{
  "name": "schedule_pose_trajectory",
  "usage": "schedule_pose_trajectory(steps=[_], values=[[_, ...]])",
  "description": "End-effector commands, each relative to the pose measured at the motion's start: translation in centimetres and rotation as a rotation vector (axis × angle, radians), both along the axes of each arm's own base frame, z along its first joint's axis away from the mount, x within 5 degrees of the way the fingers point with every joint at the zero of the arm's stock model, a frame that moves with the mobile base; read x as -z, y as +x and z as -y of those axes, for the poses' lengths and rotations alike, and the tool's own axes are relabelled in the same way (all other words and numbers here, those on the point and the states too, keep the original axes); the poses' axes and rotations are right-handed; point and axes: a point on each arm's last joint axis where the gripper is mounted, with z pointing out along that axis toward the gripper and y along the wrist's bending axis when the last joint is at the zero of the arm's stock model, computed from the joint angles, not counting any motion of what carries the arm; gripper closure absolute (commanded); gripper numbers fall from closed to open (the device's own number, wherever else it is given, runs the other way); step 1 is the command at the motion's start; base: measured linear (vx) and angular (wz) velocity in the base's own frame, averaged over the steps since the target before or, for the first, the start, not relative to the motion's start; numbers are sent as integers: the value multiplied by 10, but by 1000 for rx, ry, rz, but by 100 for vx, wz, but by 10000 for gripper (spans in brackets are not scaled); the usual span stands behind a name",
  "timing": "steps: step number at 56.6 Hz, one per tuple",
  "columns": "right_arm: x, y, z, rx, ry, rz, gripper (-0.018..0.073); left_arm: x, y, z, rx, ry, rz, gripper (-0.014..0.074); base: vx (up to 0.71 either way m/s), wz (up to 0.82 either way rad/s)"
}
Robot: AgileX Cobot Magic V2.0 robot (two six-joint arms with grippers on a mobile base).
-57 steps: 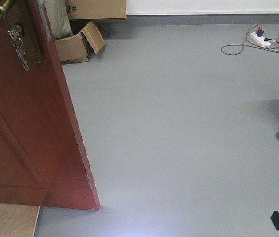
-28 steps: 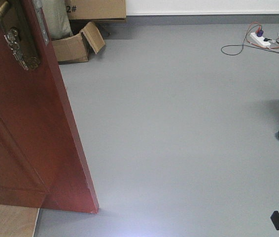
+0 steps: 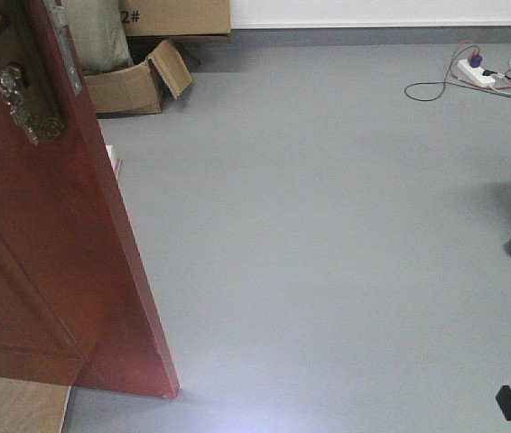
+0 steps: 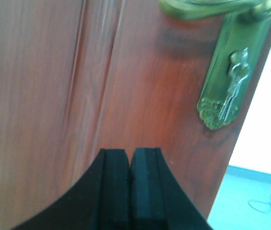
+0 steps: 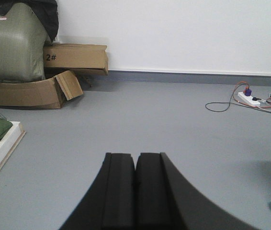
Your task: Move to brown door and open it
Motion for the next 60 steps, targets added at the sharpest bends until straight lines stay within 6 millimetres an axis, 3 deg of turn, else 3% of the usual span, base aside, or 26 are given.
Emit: schedule_pose_trajectory(steps=[1,27,60], values=[[-6,1,0,-1,-6,81,559,-12,-1,1,12,40,84,603,0,0],[-6,1,0,-1,-6,81,559,-8,0,4,32,357,24,603,0,0],[-6,1,0,-1,-6,81,559,-8,0,4,36,293,27,603,0,0]])
